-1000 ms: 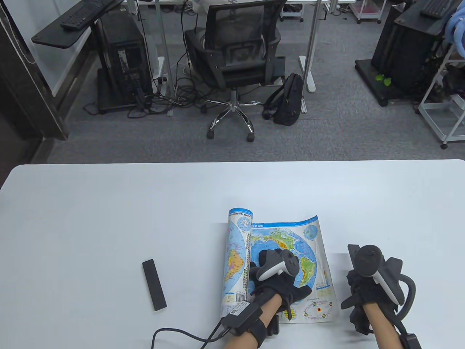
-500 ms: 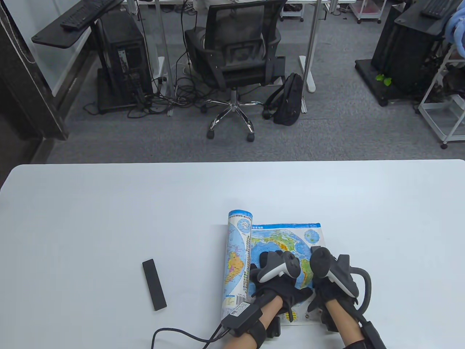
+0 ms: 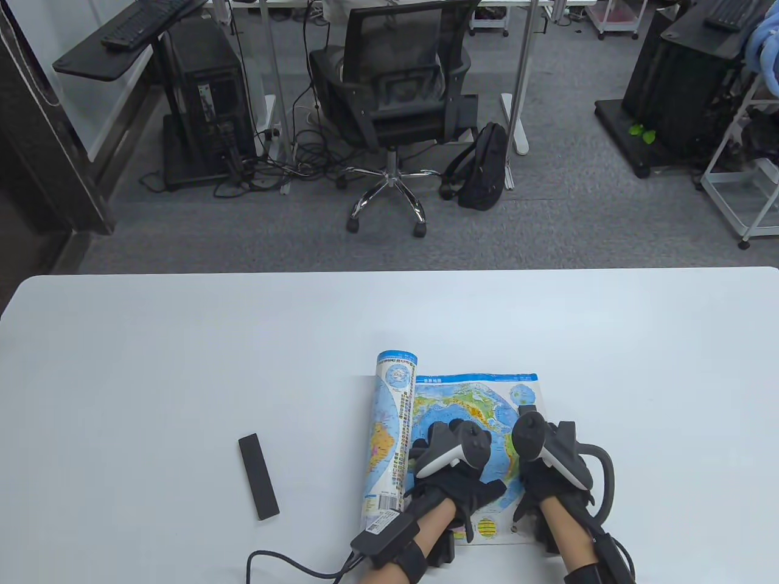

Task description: Unroll map and secure with paperweights

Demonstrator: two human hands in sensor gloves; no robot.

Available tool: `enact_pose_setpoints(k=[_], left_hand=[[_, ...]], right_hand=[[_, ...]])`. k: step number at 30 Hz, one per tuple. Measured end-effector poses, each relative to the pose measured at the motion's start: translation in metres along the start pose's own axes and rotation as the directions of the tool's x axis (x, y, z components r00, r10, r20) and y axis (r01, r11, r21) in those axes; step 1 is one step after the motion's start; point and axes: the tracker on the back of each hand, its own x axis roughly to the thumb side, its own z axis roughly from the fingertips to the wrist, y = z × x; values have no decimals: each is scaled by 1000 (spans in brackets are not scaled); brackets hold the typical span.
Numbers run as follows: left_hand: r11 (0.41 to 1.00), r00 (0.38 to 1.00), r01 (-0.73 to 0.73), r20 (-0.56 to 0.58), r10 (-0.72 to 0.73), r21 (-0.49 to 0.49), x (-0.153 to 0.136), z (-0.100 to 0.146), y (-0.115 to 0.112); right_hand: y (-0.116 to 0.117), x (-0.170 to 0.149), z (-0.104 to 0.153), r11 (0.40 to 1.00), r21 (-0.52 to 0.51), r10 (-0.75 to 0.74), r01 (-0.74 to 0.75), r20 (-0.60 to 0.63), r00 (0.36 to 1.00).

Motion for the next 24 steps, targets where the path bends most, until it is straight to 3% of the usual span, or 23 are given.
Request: enact_pose_setpoints(k=[3, 8, 11, 16, 18, 24], left_hand=[[998, 994, -65, -84, 65, 8, -34, 11, 7], [998, 968, 19, -248, -32, -55, -105, 40, 21], [998, 954, -22, -299, 4, -54, -139, 58, 24], [995, 940, -90, -333, 73, -35, -183, 82, 27], [996, 952, -93, -296, 84, -16, -195, 88, 28], [995, 968, -75, -233, 87, 59, -206, 94, 31]], right_hand=[[-1, 1, -1, 1000, 19, 11, -11, -1, 1000], [-1, 4, -1, 999, 27, 37, -37, -5, 999], [-1, 3, -1, 999, 28, 35, -35, -6, 999], [-2, 5, -1, 998, 38, 46, -45, -9, 999], [-2, 7, -2, 997, 45, 61, -61, -10, 998], [-4, 14, -2, 986, 121, 120, -116, -28, 992]])
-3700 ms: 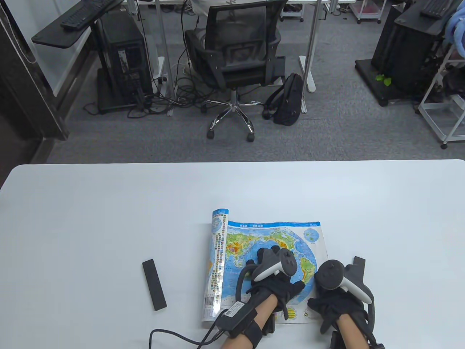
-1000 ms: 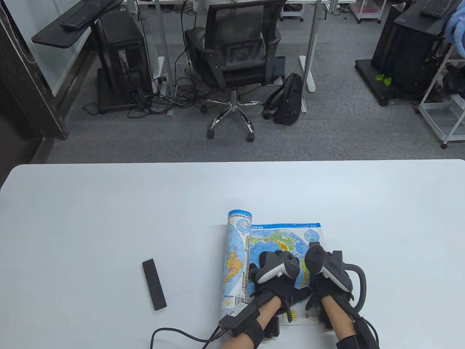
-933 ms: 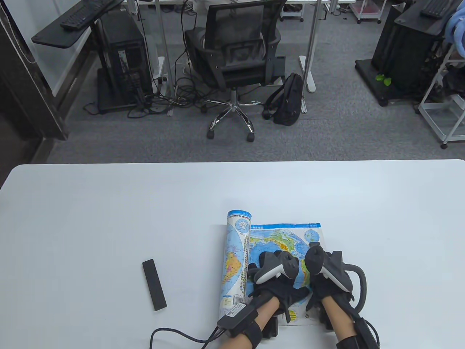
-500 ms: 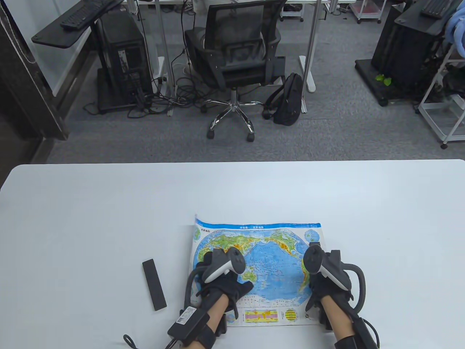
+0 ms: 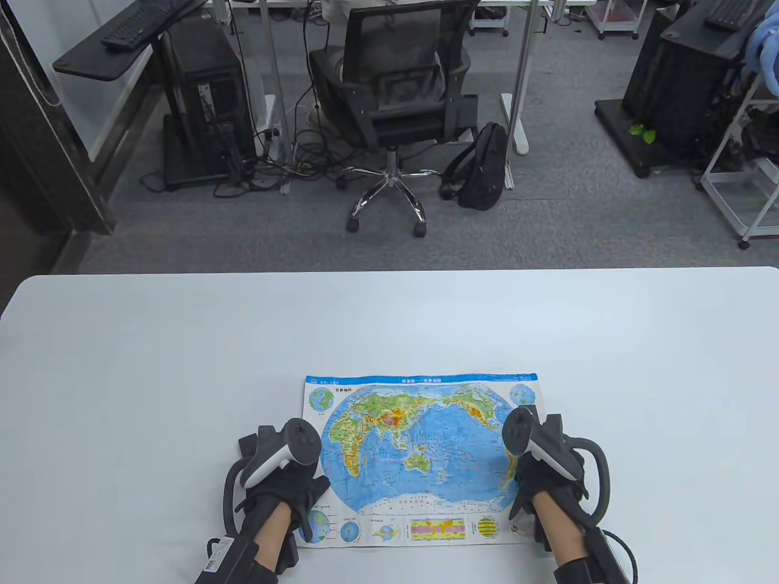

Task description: Unroll map and secure with paperweights

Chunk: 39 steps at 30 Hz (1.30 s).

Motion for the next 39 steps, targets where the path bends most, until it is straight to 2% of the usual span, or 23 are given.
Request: enact_pose_setpoints(k=[2, 5, 7, 9, 10, 11, 14, 16, 19, 21, 25, 27, 32, 35, 38, 39], left_hand=[[1000, 1000, -1, 5, 1, 9, 0, 0, 0], [1000, 1000, 0, 9, 0, 13, 0, 0, 0], [1000, 1000, -12, 12, 12, 13, -1, 0, 0], [1000, 1000, -23, 13, 23, 13, -2, 0, -1], [1000, 1000, -25, 13, 25, 14, -2, 0, -1], [1000, 1000, -26, 14, 25, 16, -2, 0, -1], [999, 999, -35, 17, 34, 19, -3, 0, -1], [999, 999, -41, 20, 41, 19, -4, 0, -1], [999, 999, -48, 26, 47, 19, -4, 0, -1], [999, 998, -51, 33, 50, 19, -5, 0, -1], [997, 996, -78, 51, 78, 7, -10, 0, 1], [995, 993, -104, 57, 104, 0, -11, 1, 5], [986, 993, -113, 44, 109, 122, -19, 21, 30], [975, 988, -133, -59, 146, 178, -30, 38, 38], [993, 967, -74, -238, 93, 89, -42, 43, 29], [996, 963, -52, -262, 68, 66, -47, 41, 25]], right_hand=[[-4, 8, 3, 999, 22, 39, -38, -15, 999], [-17, 31, 12, 998, -48, 31, -29, 46, 998], [-28, 58, 18, 997, -45, -59, 68, 171, 984], [-31, 88, 23, 989, 3, -139, 145, 303, 943], [-30, 114, 26, 985, 56, -174, 166, 395, 902], [-29, 121, 26, 984, 69, -180, 166, 421, 889], [-17, 172, 30, 982, 136, -187, 134, 533, 825], [-7, 203, 30, 982, 178, -149, 58, 558, 817], [2, 225, 27, 982, 191, -116, 7, 565, 817], [5, 234, 25, 980, 196, -134, 24, 570, 811], [16, 241, 20, 955, 297, -166, -4, 543, 823], [15, 241, 20, 959, 282, -140, -23, 543, 828], [14, 242, 20, 954, 298, -150, -21, 538, 829], [14, 242, 19, 953, 301, -149, -22, 535, 832], [14, 242, 19, 952, 306, -149, -25, 533, 833], [14, 242, 19, 952, 306, -149, -26, 532, 833]])
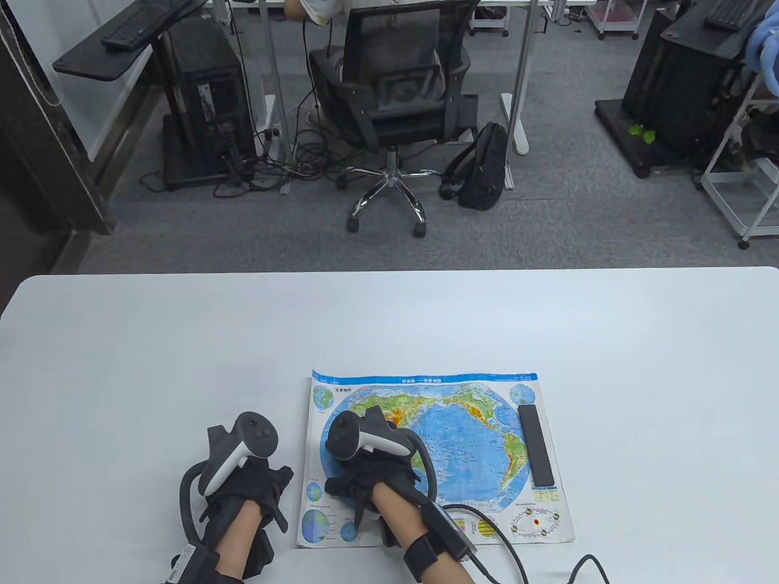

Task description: Unroll map and secure with paperweights

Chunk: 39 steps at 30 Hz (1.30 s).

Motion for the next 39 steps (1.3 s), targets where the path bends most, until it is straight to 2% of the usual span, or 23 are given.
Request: enact_pose_setpoints(k=[6, 10, 15, 18, 21, 24, 27, 30, 33, 36, 39], left_hand=[[999, 999, -43, 10, 43, -26, -3, -13, -25], [993, 1000, 29, 4, -29, 111, 2, -9, -18], [952, 994, 107, -16, -106, 287, 2, -5, -13], [946, 995, 97, -7, -99, 309, 0, -5, -5], [951, 996, -93, 45, 83, 296, -7, -3, 10], [910, 961, -267, 159, 227, 319, 0, 7, 24], [889, 905, -383, 292, 308, 251, 16, 14, 29], [873, 854, -460, 350, 384, 164, 34, 15, 20], [908, 899, -377, 309, 311, 184, 43, 11, 8], [939, 969, -196, 204, 141, 283, 49, 4, 1], [943, 984, -113, 166, 63, 314, 54, -2, -4]], right_hand=[[0, 0, 0, 1000, 4, -3, 3, -3, 1000], [0, 0, 0, 1000, 3, -5, 5, -2, 1000], [0, 0, 0, 1000, 10, -9, 9, -3, 1000], [0, -1, 0, 1000, 9, -10, 10, -4, 1000], [0, -1, -1, 1000, 13, -28, 28, -2, 1000], [0, -1, -1, 1000, 20, -23, 23, -3, 1000], [0, -1, -1, 1000, 17, -26, 26, -5, 1000], [0, -1, -1, 999, 33, -22, 22, -13, 1000], [0, -1, 0, 999, 32, -25, 25, -12, 1000], [0, -1, 0, 999, 30, -26, 27, -11, 1000], [0, -1, -1, 999, 35, -25, 25, -12, 1000]])
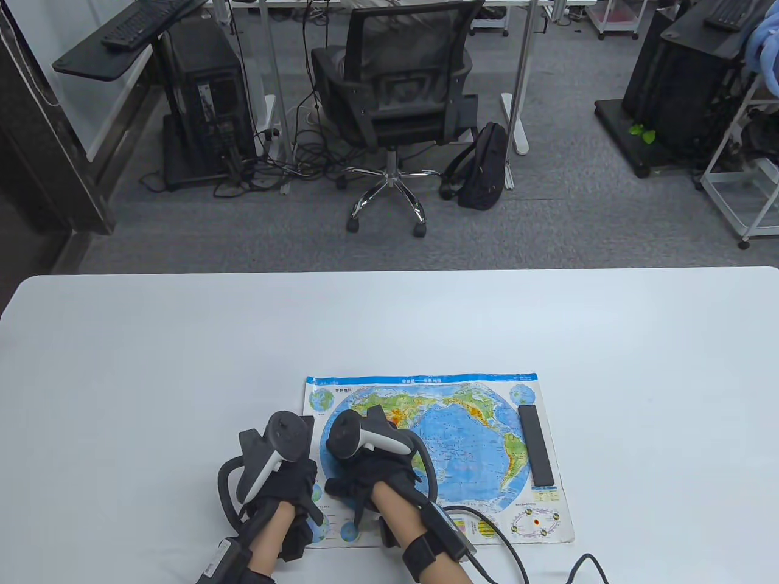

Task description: Unroll map and secure with paperweights

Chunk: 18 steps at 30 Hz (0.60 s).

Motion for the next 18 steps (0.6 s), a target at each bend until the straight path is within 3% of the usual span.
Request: enact_pose_setpoints(k=[7, 9, 12, 18], left_hand=[[997, 997, 71, -10, -72, -29, 10, -2, -11], [998, 998, 67, -17, -67, 4, 9, -2, -11], [997, 997, 70, -23, -71, -43, 9, -4, -10], [998, 999, -33, -37, 31, -62, 7, -2, 13]], right_hand=[[-1, -1, 0, 1000, 12, 0, 0, 6, 1000], [-1, -1, 0, 1000, 14, 0, 0, 9, 1000], [-2, -3, 1, 1000, -3, -5, 5, 22, 1000], [-32, -33, 36, 961, -223, -138, 163, 123, 983]])
